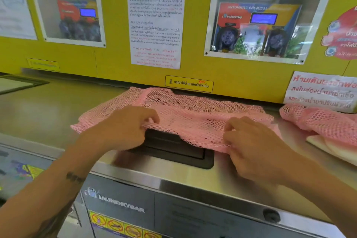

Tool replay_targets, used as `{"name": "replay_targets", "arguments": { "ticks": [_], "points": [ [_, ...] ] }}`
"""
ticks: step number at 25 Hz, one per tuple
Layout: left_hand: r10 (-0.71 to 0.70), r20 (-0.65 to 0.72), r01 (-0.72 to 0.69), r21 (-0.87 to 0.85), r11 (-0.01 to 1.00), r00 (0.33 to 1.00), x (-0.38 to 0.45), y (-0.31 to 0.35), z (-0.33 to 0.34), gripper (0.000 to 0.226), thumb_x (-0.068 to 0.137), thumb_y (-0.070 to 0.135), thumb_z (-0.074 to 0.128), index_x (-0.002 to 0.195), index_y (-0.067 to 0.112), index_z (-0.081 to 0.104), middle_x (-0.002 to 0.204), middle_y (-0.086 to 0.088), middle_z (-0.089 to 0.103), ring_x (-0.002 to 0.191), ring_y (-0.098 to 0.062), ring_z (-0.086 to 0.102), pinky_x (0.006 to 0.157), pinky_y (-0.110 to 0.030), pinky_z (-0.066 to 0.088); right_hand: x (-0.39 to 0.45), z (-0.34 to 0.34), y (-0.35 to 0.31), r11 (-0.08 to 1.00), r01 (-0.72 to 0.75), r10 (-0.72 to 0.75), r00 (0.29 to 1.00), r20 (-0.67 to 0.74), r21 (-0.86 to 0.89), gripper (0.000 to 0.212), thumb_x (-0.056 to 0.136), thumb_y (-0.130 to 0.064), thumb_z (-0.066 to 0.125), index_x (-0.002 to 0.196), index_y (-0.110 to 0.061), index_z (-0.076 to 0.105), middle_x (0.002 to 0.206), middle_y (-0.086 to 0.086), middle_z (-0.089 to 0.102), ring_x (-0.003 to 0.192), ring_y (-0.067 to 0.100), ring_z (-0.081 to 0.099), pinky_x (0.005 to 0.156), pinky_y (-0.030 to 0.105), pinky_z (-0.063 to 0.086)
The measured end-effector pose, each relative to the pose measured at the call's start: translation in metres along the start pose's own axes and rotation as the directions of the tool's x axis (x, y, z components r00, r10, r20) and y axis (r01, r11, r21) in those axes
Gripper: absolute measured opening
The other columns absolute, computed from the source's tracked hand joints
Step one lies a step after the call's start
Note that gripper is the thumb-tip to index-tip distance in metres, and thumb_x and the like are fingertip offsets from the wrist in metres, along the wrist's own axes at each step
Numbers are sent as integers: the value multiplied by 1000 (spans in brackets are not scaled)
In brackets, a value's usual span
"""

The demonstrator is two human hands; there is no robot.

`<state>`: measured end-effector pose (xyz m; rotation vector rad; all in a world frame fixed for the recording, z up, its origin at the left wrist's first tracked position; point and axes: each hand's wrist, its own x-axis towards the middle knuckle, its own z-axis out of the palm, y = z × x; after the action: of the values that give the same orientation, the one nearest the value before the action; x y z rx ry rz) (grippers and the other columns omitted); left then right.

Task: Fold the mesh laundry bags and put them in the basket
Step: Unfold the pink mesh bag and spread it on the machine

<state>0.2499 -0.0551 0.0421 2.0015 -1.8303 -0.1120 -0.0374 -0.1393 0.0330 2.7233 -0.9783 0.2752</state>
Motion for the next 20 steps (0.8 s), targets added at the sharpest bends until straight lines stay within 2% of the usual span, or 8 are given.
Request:
{"name": "replay_targets", "arguments": {
  "ticks": [4, 6, 8, 10, 12, 15, 17, 20],
  "points": [
    [-33, -318, 10, -72, 997, 948, -5, 2, -24, 29, 69, 13, 51, 85, 35, 59, 81, 7, 66, 72, -19, 61, 67, -31, 45, -9, -24, -3, 864, 133, -117, 991, -63, 486, 11, 83, -38, 45, 74, -35, 50, 98, -14, 56, 98, 8, 54, 84, 35, 45],
    [-99, -206, 62, -180, 982, 973, -17, 9, -33, 34, 66, 9, 56, 87, 35, 66, 80, 8, 70, 70, -12, 63, 66, -29, 47, -16, -36, -1, 769, 146, -262, 960, 99, 623, 10, 88, -39, 57, 82, -33, 63, 108, -15, 64, 107, 7, 59, 93, 31, 45],
    [-90, -115, 53, -292, 955, 989, -32, 16, -37, 39, 63, 10, 52, 88, 32, 71, 86, 11, 74, 78, -2, 66, 72, -24, 47, -18, -39, 11, 713, 138, -289, 951, 109, 687, 14, 88, -47, 61, 96, -37, 68, 113, -17, 66, 112, 4, 59, 97, 31, 46],
    [-91, -77, 44, -471, 881, 993, -45, 28, -35, 38, 71, 4, 49, 91, 24, 74, 94, 7, 76, 86, -4, 69, 77, -28, 49, -10, -39, 28, 778, 125, -243, 964, 111, 616, 32, 85, -61, 57, 111, -44, 63, 120, -24, 60, 116, -2, 53, 101, 36, 44],
    [-157, -86, 81, -570, 818, 984, -45, 34, -26, 36, 75, 12, 47, 94, 22, 75, 102, 1, 73, 94, -18, 70, 78, -40, 54, -2, -29, 43, 890, 69, -222, 929, 297, 451, 48, 85, -67, 52, 129, -50, 47, 138, -22, 45, 126, 0, 42, 110, 39, 37],
    [-345, -28, 291, -474, 831, 938, -38, 30, -8, 30, 89, 32, 56, 117, 36, 64, 120, 3, 62, 102, -28, 69, 81, -49, 58, 9, -7, 63, 972, 37, -158, 836, 525, 232, 79, 82, -78, 41, 149, -50, 10, 163, -6, 12, 148, 21, 20, 120, 46, 21],
    [-382, 115, 399, -250, 882, 917, -41, 24, 2, 53, 85, 52, 60, 135, 43, 48, 145, 1, 48, 126, -25, 56, 104, -51, 45, 10, -8, 75, 987, 31, -126, 756, 642, 157, 94, 77, -84, 39, 151, -48, -6, 167, -3, -5, 152, 23, 4, 122, 48, 11],
    [-417, 159, 444, -219, 869, 895, -52, 14, 2, 67, 64, 56, 69, 128, 46, 50, 144, 10, 44, 130, -12, 46, 105, -42, 45, 12, -31, 90, 997, 48, -71, 657, 750, 52, 107, 72, -77, 59, 153, -46, -2, 166, -8, 0, 152, 20, 8, 122, 47, 10]
  ]
}}
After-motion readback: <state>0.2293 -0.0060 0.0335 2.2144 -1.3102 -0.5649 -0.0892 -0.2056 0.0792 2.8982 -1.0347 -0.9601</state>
